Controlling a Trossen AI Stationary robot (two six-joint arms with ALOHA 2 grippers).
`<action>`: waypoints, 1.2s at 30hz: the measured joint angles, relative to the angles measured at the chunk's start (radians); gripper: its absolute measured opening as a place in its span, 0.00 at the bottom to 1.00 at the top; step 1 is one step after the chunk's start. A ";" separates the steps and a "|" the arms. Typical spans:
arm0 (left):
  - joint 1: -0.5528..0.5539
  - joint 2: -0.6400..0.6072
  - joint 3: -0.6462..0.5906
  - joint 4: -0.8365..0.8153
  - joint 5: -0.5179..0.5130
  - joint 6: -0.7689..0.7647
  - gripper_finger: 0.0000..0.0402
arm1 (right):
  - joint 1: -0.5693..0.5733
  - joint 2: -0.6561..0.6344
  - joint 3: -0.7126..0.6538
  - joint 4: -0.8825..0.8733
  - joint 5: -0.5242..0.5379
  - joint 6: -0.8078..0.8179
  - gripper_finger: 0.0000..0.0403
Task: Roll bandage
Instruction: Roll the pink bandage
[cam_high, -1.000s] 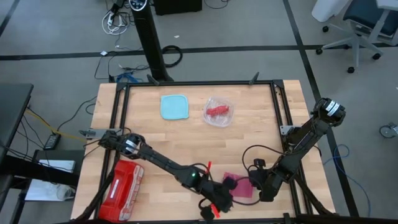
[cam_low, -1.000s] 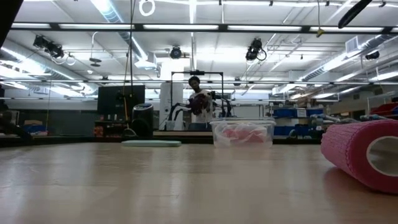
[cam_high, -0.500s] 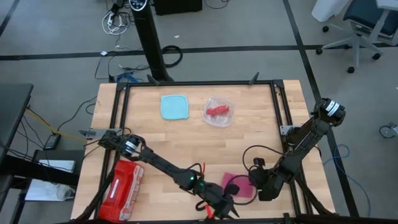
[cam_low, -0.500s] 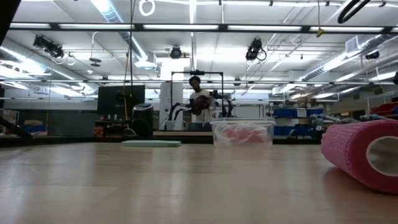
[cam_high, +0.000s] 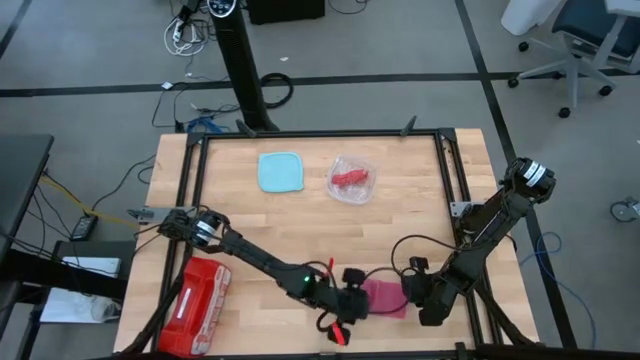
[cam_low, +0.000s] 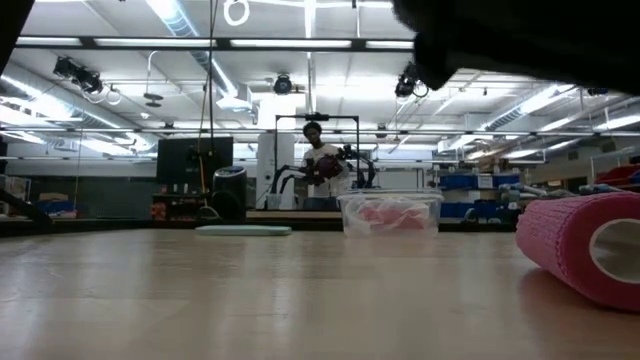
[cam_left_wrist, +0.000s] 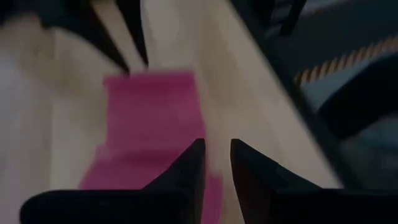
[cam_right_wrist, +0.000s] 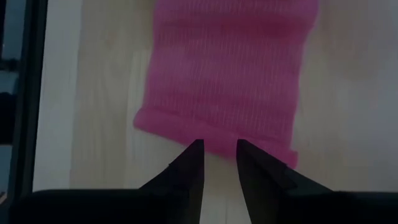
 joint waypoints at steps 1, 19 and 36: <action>-0.001 0.000 0.001 -0.022 -0.015 0.012 0.20 | 0.000 0.000 0.000 -0.002 -0.005 0.000 0.24; 0.063 0.002 -0.137 0.106 -0.007 0.160 0.20 | -0.001 0.000 0.000 0.000 -0.023 -0.025 0.23; 0.062 0.045 -0.142 0.246 0.026 0.267 0.20 | -0.072 0.000 0.000 0.095 -0.155 0.045 0.23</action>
